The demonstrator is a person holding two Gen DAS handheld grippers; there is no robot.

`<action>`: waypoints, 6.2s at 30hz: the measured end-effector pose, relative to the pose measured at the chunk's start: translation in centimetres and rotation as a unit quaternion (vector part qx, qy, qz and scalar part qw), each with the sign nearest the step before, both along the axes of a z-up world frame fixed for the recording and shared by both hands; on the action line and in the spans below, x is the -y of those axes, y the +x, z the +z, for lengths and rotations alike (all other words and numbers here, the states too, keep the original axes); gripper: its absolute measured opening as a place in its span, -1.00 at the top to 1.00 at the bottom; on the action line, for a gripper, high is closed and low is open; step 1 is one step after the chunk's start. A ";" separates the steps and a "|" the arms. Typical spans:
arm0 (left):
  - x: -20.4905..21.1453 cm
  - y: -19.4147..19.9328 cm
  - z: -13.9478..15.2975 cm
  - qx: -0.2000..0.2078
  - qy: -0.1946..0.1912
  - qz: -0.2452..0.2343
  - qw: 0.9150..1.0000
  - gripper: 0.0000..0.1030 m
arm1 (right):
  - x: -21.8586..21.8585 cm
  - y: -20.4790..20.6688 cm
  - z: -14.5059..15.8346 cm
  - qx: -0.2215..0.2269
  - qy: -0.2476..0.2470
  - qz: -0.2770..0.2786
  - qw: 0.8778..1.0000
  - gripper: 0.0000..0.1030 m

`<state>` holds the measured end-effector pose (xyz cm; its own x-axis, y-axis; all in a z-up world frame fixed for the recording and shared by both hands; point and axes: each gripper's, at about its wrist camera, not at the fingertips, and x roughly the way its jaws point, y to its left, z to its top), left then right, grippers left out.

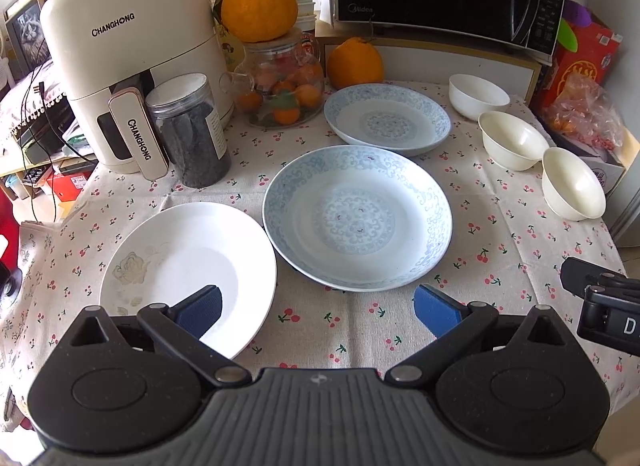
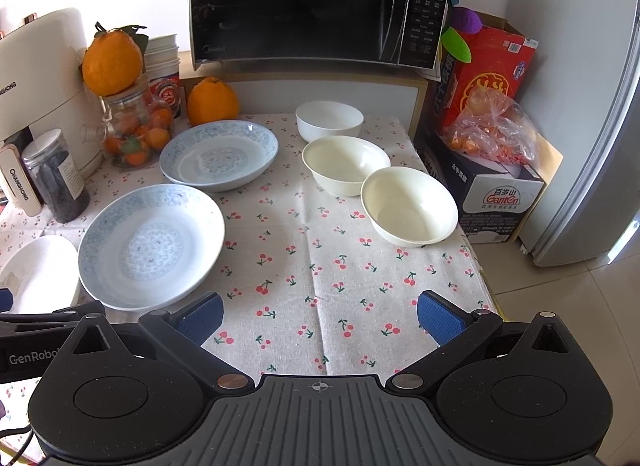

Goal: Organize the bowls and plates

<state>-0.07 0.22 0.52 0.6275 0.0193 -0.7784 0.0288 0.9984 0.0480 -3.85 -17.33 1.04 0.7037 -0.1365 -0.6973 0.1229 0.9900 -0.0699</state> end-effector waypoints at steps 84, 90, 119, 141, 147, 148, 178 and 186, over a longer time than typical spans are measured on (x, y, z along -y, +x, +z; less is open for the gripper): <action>-7.0 12.3 -4.1 -0.024 -0.104 -0.101 0.989 0.10 | 1.3 10.2 -7.7 -0.114 0.293 0.073 0.946 0.24; -7.2 12.9 -5.0 -0.035 -0.106 -0.097 0.989 0.53 | 1.4 10.7 -8.6 -0.120 0.324 0.051 0.937 0.45; -2.9 10.5 -4.7 -0.046 -0.100 -0.165 0.980 0.82 | 4.9 10.3 -7.7 -0.100 0.307 -0.022 0.946 0.77; -0.9 9.1 -5.4 -0.092 -0.082 -0.202 0.972 0.78 | 5.5 10.3 -8.3 -0.115 0.252 -0.034 0.960 0.78; -0.8 9.2 -5.4 -0.093 -0.081 -0.200 0.972 0.77 | 5.3 10.4 -8.2 -0.118 0.248 -0.031 0.961 0.76; -0.8 9.3 -5.4 -0.093 -0.080 -0.199 0.972 0.76 | 5.3 10.4 -8.2 -0.119 0.250 -0.028 0.961 0.71; -1.3 15.2 0.6 0.010 -0.076 -0.054 0.996 -1.00 | 5.3 15.6 -3.2 -0.053 0.291 0.006 0.955 -0.78; -1.7 19.2 -1.5 0.003 -0.080 -0.024 0.996 -0.99 | 4.9 19.1 -5.1 -0.053 0.324 0.012 0.945 -0.78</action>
<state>19.14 1.91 -0.99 0.6301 -0.1354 -0.7646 0.0772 0.9907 -0.1118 15.25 -22.27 -4.05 0.6226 0.3581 -0.6958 0.1256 0.8319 0.5405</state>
